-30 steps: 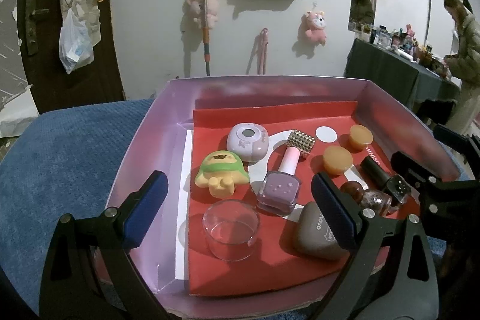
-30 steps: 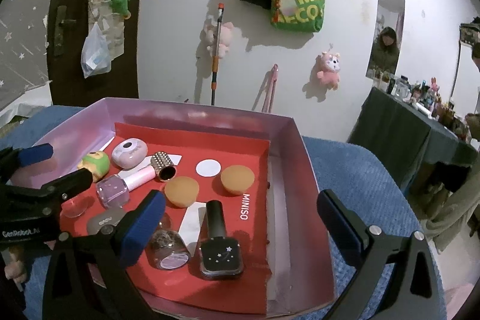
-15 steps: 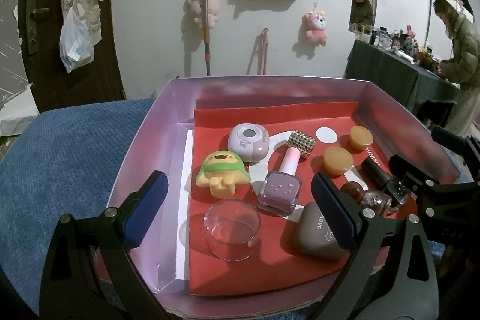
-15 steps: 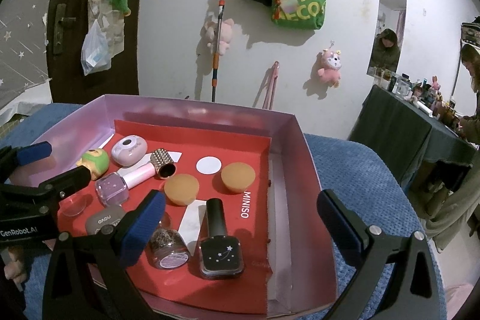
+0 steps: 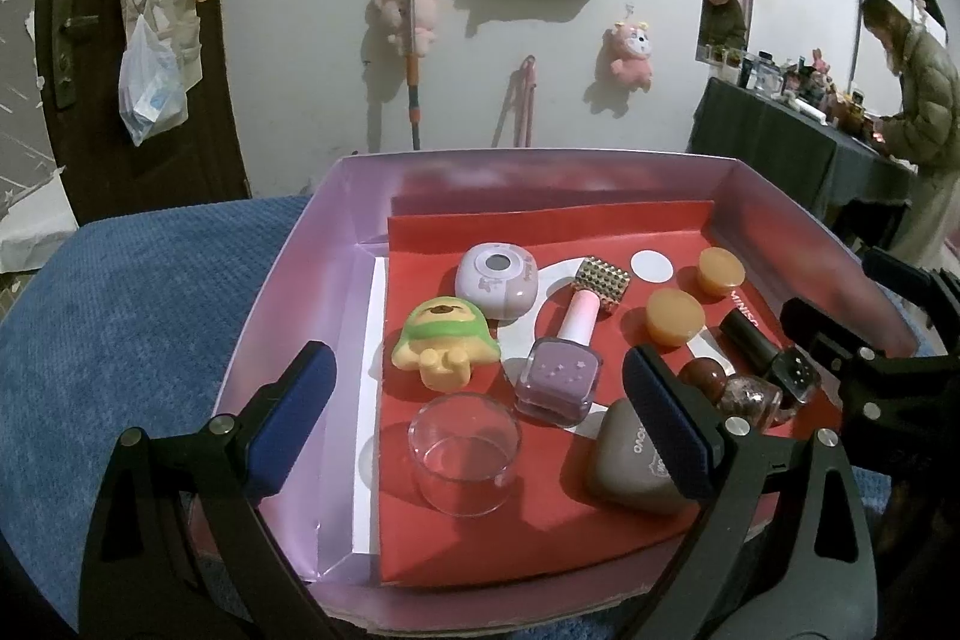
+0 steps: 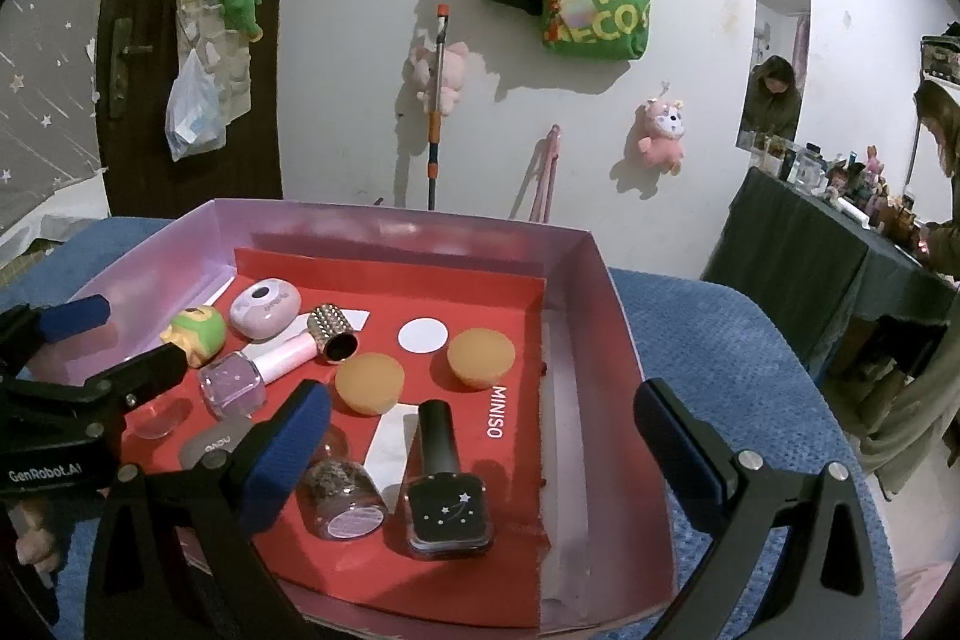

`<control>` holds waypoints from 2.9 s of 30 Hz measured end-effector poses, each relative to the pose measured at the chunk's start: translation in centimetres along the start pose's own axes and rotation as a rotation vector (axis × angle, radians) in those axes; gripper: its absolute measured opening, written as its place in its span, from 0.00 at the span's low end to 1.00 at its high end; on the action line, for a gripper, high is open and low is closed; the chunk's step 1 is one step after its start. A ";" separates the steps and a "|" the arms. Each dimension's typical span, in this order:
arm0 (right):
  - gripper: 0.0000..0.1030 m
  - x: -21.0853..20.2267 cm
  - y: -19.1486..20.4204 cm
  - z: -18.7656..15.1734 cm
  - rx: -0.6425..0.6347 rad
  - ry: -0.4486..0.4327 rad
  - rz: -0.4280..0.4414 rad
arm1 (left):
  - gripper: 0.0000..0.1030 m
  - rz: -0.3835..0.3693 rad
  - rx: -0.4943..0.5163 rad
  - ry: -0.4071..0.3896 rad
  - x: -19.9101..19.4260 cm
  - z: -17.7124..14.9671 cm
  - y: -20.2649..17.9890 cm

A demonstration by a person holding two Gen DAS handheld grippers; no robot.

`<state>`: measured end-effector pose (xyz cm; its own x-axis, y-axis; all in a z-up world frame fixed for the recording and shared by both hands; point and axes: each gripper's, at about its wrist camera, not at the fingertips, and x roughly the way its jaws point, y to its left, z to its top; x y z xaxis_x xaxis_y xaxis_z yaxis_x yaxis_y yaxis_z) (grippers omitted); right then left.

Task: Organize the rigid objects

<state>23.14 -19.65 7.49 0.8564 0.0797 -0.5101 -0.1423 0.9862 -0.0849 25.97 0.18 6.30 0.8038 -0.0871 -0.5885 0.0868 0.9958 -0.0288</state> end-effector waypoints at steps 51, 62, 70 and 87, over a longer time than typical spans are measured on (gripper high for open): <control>1.00 0.5 0.5 0.0 0.009 0.033 0.020 | 0.95 0.013 0.001 0.002 0.0 -0.3 0.3; 1.00 0.6 0.4 -0.1 0.010 0.035 0.020 | 0.95 0.013 0.002 0.002 0.0 -0.3 0.3; 1.00 0.6 0.4 0.0 0.009 0.036 0.021 | 0.95 0.013 0.002 0.002 0.0 -0.3 0.3; 1.00 0.3 0.3 -0.4 0.008 0.024 0.025 | 0.95 0.025 -0.002 0.000 -0.5 -0.6 0.6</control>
<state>23.13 -19.37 6.96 0.8406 0.1005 -0.5323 -0.1591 0.9851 -0.0651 25.25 0.81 6.09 0.8058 -0.0617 -0.5890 0.0654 0.9977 -0.0151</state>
